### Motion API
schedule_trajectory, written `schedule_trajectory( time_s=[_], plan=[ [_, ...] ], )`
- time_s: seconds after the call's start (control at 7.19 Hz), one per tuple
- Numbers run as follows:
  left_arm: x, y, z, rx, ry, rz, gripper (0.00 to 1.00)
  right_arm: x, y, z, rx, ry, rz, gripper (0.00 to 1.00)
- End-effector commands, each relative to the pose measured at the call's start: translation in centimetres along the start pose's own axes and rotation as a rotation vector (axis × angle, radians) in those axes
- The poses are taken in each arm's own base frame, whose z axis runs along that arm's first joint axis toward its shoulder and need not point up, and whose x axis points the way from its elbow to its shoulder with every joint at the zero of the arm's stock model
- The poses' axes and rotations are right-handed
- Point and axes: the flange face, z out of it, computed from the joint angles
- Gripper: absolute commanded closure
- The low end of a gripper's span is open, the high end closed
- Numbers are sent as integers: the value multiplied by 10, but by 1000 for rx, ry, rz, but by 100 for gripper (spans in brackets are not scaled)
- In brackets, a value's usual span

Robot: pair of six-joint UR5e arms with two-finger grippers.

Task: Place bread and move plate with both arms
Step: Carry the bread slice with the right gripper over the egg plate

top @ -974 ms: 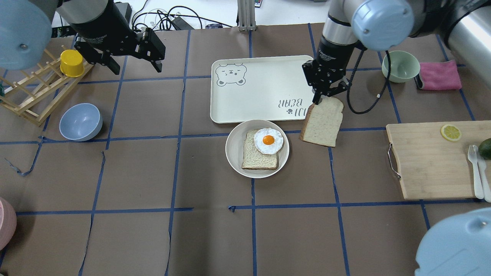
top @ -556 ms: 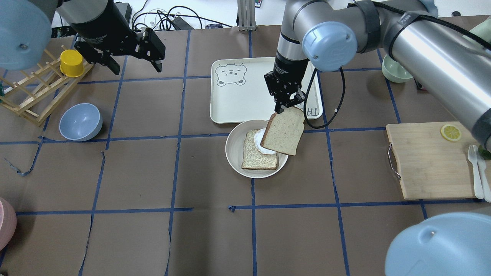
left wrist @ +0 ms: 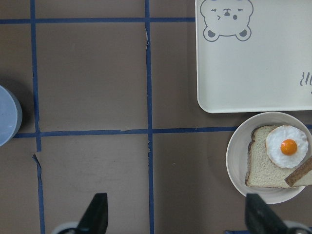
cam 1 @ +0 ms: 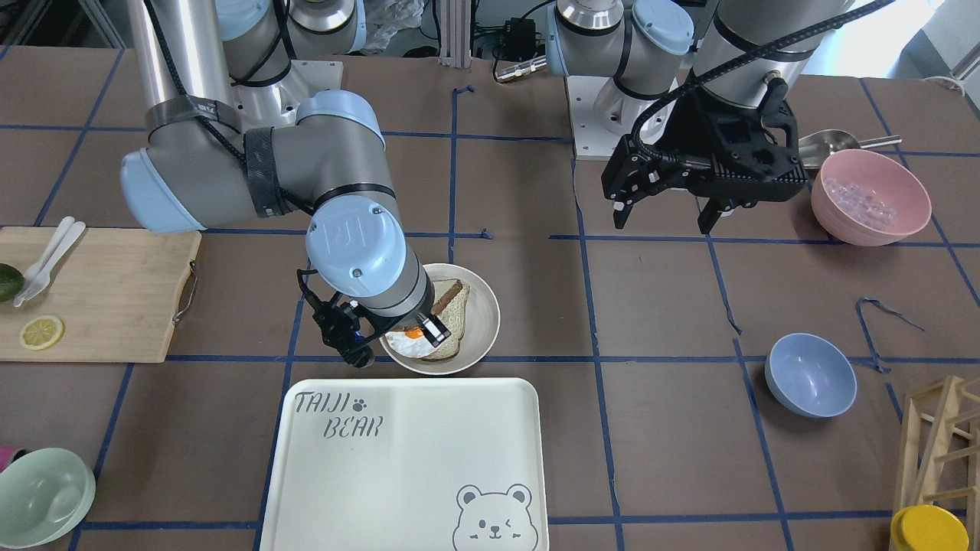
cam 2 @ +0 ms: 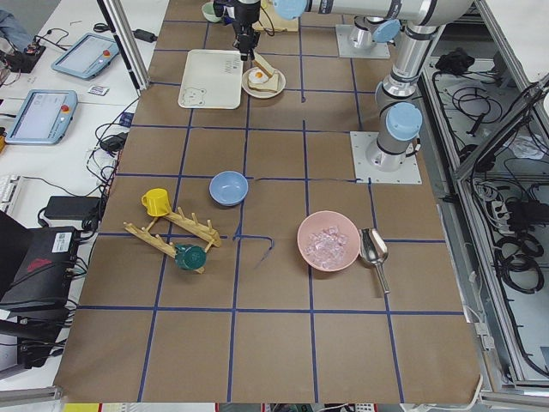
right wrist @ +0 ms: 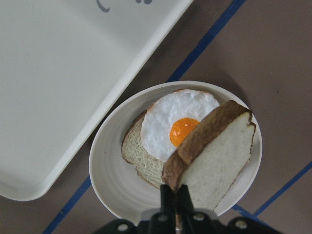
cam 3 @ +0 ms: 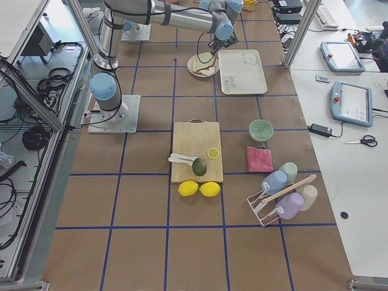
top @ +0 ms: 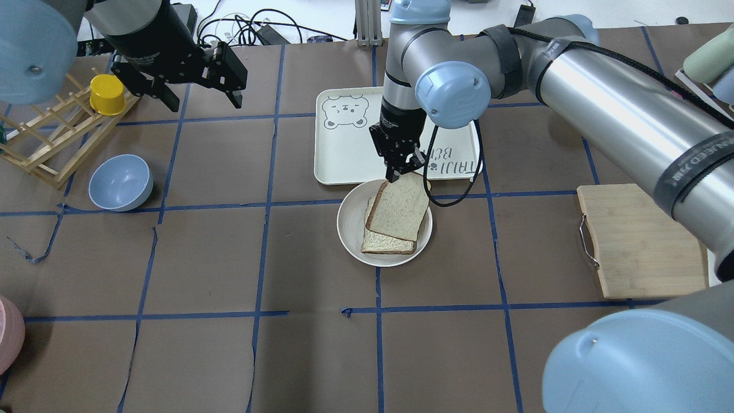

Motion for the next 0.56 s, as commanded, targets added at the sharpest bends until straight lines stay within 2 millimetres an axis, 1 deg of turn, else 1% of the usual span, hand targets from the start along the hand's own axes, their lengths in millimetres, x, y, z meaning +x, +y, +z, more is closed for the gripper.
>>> schedule_trajectory(
  time_s=[0.0, 0.14, 0.42],
  plan=[
    [0, 0, 0, 1, 0, 0, 0, -6, 6, 16, -16, 18, -8, 100],
    [0, 0, 0, 1, 0, 0, 0, -7, 5, 19, -19, 21, -8, 100],
    [0, 0, 0, 1, 0, 2, 0, -11, 2, 32, -29, 39, -7, 100]
  ],
)
